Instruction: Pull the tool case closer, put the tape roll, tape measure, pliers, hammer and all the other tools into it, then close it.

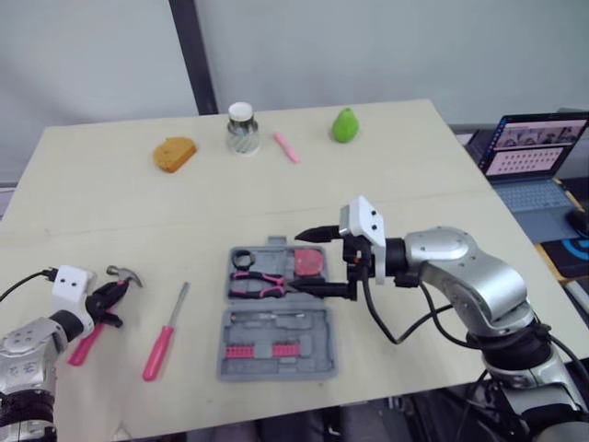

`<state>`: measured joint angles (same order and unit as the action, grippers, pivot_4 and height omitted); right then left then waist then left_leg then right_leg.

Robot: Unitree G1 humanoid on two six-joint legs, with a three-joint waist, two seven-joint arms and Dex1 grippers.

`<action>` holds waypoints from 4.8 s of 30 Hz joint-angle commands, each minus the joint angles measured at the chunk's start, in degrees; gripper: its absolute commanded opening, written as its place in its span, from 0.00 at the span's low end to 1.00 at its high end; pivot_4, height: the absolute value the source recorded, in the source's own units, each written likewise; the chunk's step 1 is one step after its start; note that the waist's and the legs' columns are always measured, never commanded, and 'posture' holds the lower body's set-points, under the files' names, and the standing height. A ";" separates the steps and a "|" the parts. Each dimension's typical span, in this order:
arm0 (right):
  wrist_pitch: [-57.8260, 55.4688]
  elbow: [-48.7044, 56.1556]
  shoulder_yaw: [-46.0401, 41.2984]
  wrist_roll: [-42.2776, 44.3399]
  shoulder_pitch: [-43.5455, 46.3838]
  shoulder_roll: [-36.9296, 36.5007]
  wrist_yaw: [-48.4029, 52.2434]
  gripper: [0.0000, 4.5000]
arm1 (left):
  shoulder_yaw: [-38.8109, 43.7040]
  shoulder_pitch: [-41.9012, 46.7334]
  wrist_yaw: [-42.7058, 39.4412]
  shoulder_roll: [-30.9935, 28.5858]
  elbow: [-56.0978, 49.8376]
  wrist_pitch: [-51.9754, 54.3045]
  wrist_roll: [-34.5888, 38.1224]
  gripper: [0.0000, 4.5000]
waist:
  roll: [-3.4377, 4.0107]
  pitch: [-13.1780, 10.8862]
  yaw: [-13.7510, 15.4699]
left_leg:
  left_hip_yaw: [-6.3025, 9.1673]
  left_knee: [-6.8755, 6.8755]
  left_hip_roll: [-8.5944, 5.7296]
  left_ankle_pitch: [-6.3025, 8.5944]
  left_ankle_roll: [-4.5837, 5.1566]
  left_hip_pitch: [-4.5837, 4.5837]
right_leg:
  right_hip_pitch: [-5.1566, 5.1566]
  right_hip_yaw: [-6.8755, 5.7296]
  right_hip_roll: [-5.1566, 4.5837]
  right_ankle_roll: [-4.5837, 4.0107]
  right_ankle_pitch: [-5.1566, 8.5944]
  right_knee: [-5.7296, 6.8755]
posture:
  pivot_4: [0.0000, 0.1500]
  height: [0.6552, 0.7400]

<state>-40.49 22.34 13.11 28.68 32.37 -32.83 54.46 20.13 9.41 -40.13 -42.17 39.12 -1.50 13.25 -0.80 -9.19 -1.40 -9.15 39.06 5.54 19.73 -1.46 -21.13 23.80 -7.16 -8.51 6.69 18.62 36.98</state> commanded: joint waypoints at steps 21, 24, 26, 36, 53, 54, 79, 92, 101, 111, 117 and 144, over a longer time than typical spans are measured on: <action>-1.56 12.88 -8.61 5.66 -14.30 -14.78 0.60 1.00 | -33.05 8.67 -22.30 -8.71 -61.60 32.39 -0.31 0.00 | -0.64 -0.40 0.18 | -0.08 0.10 0.02 0.22 -0.03 -0.29 | 0.19 -0.06 0.07 0.00 -0.01 -0.20 | 1.00 1.00; -1.97 13.54 -9.12 5.74 -15.29 -15.26 0.25 1.00 | -36.91 11.37 -21.48 -6.76 -63.53 35.62 -1.64 0.00 | -0.66 -0.41 0.61 | -0.09 0.18 0.01 0.21 -0.02 -0.27 | 0.19 0.01 0.07 -0.03 -0.03 -0.29 | 1.00 1.00; -2.33 13.85 -9.44 5.80 -15.80 -15.31 0.02 1.00 | -39.40 12.68 -21.41 -6.21 -64.93 37.57 -2.45 0.00 | -0.66 -0.41 0.85 | -0.10 0.19 0.01 0.20 -0.02 -0.25 | 0.19 0.05 0.08 -0.03 -0.03 -0.26 | 1.00 1.00; -3.34 15.45 -10.00 6.03 -17.66 -14.42 -2.30 1.00 | -45.62 16.08 -16.47 -1.83 -67.59 45.71 -6.18 0.00 | -0.70 -0.43 2.41 | -0.11 0.21 -0.02 0.20 0.00 -0.21 | 0.19 0.13 0.09 -0.03 -0.03 -0.27 | 1.00 1.00; -4.97 18.74 -11.77 8.01 -21.14 -14.93 -5.09 1.00 | -53.60 20.00 -9.15 8.57 -69.57 58.18 -6.35 0.00 | -0.72 -0.44 2.94 | -0.03 0.57 -0.01 0.22 0.07 -0.22 | 0.11 0.19 0.09 -0.07 -0.07 -0.10 | 1.00 1.00; -5.04 18.83 -11.77 8.05 -21.17 -14.89 -5.18 1.00 | -54.08 20.28 -9.07 8.92 -69.56 58.28 -6.29 0.00 | -0.72 -0.44 2.93 | 0.00 0.60 -0.01 0.22 0.07 -0.22 | 0.09 0.18 0.09 -0.08 -0.08 -0.09 | 1.00 1.00; -6.12 19.48 -12.47 9.26 -21.22 -14.54 -6.95 1.00 | -57.79 21.77 -5.84 11.86 -66.17 61.17 -5.96 0.00 | -0.72 -0.44 2.92 | 0.12 0.67 -0.03 0.24 0.11 -0.22 | 0.02 0.16 0.10 -0.08 -0.08 -0.10 | 1.00 1.00; -6.47 20.50 -12.46 10.02 -21.91 -14.41 -8.09 1.00 | -60.38 22.09 -5.74 11.46 -64.12 58.69 -7.43 0.00 | -0.72 -0.44 2.92 | 0.14 0.68 -0.03 0.24 0.11 -0.22 | 0.01 0.16 0.10 -0.08 -0.08 -0.09 | 1.00 1.00; -6.75 20.90 -12.36 10.55 -22.15 -14.24 -8.68 1.00 | -60.70 22.75 -5.86 12.40 -62.05 56.91 -7.96 0.00 | -0.72 -0.44 2.93 | 0.19 0.71 -0.04 0.24 0.11 -0.22 | -0.04 0.13 0.09 -0.08 -0.08 -0.10 | 1.00 1.00; -6.64 20.91 -12.35 10.80 -22.26 -14.24 -8.94 1.00 | -61.19 22.89 -5.95 13.21 -60.75 55.51 -8.66 0.00 | -0.72 -0.44 2.94 | 0.40 0.72 -0.12 0.24 0.11 -0.22 | -0.09 0.11 0.10 -0.08 -0.08 -0.11 | 1.00 1.00; -6.66 20.97 -12.45 11.05 -22.35 -14.28 -9.13 1.00 | -61.36 23.18 -6.15 13.81 -59.67 53.88 -9.43 0.00 | -0.72 -0.44 2.94 | 0.42 0.72 -0.12 0.24 0.11 -0.22 | -0.10 0.10 0.10 -0.08 -0.08 -0.11 | 1.00 1.00; -6.59 20.90 -13.29 12.54 -22.38 -14.49 -9.49 1.00 | -52.20 23.11 -11.55 6.55 -69.82 62.45 -0.64 0.74 | -0.71 -0.44 2.92 | 0.66 0.75 -0.18 0.24 0.11 -0.24 | -0.11 0.09 0.10 -0.08 -0.08 -0.10 | 1.00 1.00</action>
<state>-47.52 41.56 1.77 40.25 9.85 -47.13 45.32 -34.89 32.98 -50.14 -33.98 -28.13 61.15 11.03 -1.52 -9.62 1.52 -8.48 39.79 5.35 19.97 -1.35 -21.37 23.69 -7.07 -8.41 6.61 18.53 36.87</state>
